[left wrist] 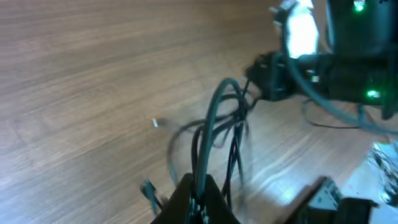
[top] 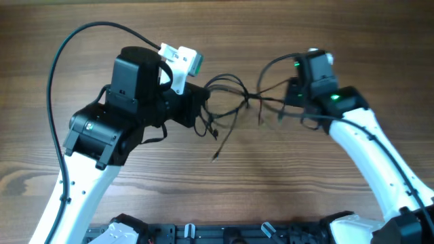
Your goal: Untangle cables
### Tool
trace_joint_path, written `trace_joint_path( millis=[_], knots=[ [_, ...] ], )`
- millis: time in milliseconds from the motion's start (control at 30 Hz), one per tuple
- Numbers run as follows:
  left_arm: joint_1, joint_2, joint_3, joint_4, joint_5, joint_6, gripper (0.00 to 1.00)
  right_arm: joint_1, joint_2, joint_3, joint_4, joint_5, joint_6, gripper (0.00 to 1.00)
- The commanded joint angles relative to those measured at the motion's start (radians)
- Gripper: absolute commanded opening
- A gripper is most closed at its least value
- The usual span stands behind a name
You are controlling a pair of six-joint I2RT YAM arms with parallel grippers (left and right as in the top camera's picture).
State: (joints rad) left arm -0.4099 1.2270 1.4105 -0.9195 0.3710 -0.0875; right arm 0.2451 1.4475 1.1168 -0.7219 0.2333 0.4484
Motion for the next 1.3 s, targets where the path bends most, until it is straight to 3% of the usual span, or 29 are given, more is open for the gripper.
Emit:
trace_joint_path(
  millis=[0, 100, 333, 400, 433, 500, 567, 667, 733, 833, 967, 1100, 1267],
  knots=[
    [0.020, -0.023, 0.015, -0.019, -0.246, -0.040, 0.04, -0.180, 0.008, -0.008, -0.052, 0.079, 0.052, 0.04],
    [0.021, -0.025, 0.015, -0.051, -0.450, -0.095, 0.04, -0.294, 0.008, -0.008, -0.073, 0.035, 0.051, 0.04],
    [0.020, -0.032, 0.015, -0.065, -0.514, -0.104, 0.04, -0.360, 0.008, -0.008, -0.065, -0.111, -0.006, 0.04],
    [0.020, -0.034, 0.015, -0.065, -0.514, -0.104, 0.04, -0.360, 0.008, -0.008, -0.042, -0.293, -0.123, 0.41],
    [0.020, -0.036, 0.015, -0.064, -0.515, -0.104, 0.04, -0.360, 0.008, -0.008, -0.025, -0.439, -0.214, 0.63],
    [0.020, -0.036, 0.015, -0.059, -0.514, -0.104, 0.04, -0.360, 0.008, -0.008, -0.002, -0.751, -0.396, 0.98],
    [0.020, -0.037, 0.015, -0.049, -0.514, -0.116, 0.04, -0.360, 0.008, -0.007, 0.004, -1.061, -0.571, 1.00],
    [0.020, -0.046, 0.015, 0.006, -0.507, -0.162, 0.04, -0.352, 0.008, -0.007, 0.015, -1.243, -0.665, 1.00],
    [0.020, -0.062, 0.016, 0.079, -0.395, -0.172, 0.04, -0.318, 0.008, -0.004, 0.030, -1.301, -0.671, 1.00],
    [0.020, -0.086, 0.016, 0.186, -0.224, -0.171, 0.04, -0.245, 0.007, 0.004, 0.029, -1.305, -0.675, 1.00],
    [0.020, -0.079, 0.015, 0.180, -0.330, -0.189, 0.05, -0.070, -0.006, 0.013, 0.033, -1.304, -0.675, 1.00],
    [0.020, -0.068, 0.015, 0.169, -0.330, -0.190, 0.04, 0.080, -0.021, 0.038, 0.068, -1.233, -0.639, 1.00],
    [0.020, -0.068, 0.015, 0.122, -0.331, -0.190, 0.04, 0.184, -0.032, 0.048, 0.297, -1.104, -0.457, 0.98]
  ],
)
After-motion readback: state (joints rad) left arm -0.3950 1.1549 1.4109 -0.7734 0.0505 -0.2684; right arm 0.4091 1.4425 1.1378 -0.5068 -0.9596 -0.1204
